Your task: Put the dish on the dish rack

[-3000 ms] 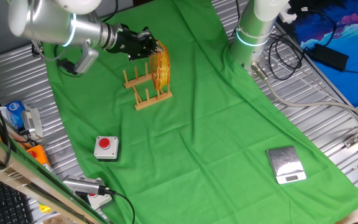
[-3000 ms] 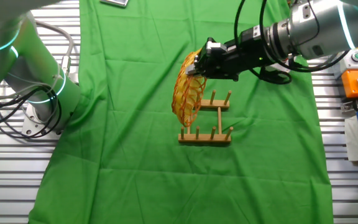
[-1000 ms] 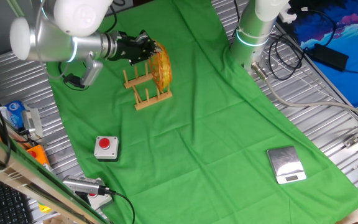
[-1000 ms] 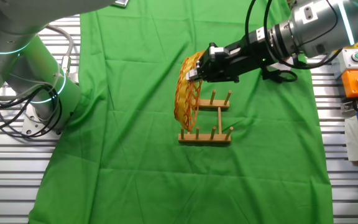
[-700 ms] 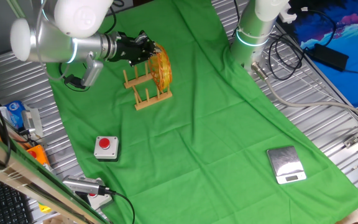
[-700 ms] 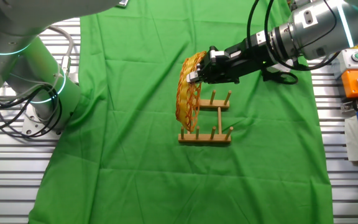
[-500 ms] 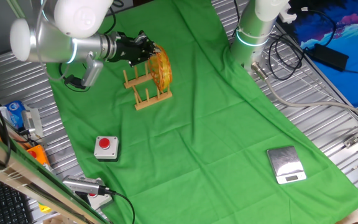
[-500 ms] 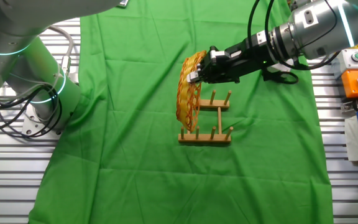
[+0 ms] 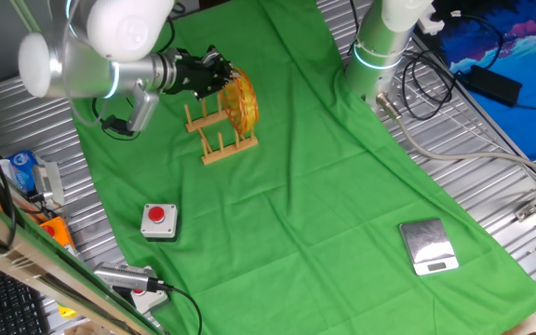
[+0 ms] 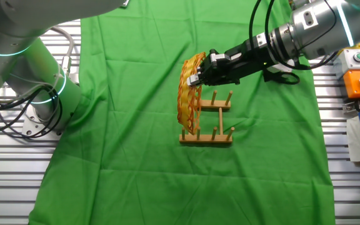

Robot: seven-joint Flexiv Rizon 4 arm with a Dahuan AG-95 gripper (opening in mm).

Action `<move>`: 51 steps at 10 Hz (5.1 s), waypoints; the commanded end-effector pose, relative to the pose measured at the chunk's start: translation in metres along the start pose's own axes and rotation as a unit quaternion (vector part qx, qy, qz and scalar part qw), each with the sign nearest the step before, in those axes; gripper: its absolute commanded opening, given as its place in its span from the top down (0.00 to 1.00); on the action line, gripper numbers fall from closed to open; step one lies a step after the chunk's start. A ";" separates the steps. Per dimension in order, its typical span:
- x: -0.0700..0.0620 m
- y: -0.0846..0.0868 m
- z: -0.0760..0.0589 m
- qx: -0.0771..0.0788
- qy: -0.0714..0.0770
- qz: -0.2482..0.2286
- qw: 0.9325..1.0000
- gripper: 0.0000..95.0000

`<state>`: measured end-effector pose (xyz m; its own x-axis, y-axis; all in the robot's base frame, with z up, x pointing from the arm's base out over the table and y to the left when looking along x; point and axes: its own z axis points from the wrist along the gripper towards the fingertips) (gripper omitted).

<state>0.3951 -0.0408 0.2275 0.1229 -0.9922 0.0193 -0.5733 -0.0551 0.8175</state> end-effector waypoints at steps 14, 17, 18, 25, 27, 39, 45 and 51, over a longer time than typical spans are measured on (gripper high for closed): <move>0.003 -0.005 0.005 -0.028 -0.007 0.007 1.000 1.00; 0.003 -0.005 0.005 -0.024 -0.013 0.015 1.000 1.00; 0.003 -0.005 0.005 -0.023 -0.015 0.015 1.000 1.00; 0.004 -0.006 0.006 -0.022 -0.029 0.010 0.999 1.00; 0.003 -0.006 0.008 -0.022 -0.029 0.011 0.999 1.00; -0.001 -0.003 0.015 -0.017 -0.041 0.015 0.999 1.00; -0.001 -0.002 0.016 -0.019 -0.040 0.021 0.999 1.00; 0.000 -0.003 0.017 -0.012 -0.039 0.035 0.999 1.00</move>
<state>0.3837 -0.0425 0.2160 0.0184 -0.9993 0.0334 -0.5550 0.0176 0.8317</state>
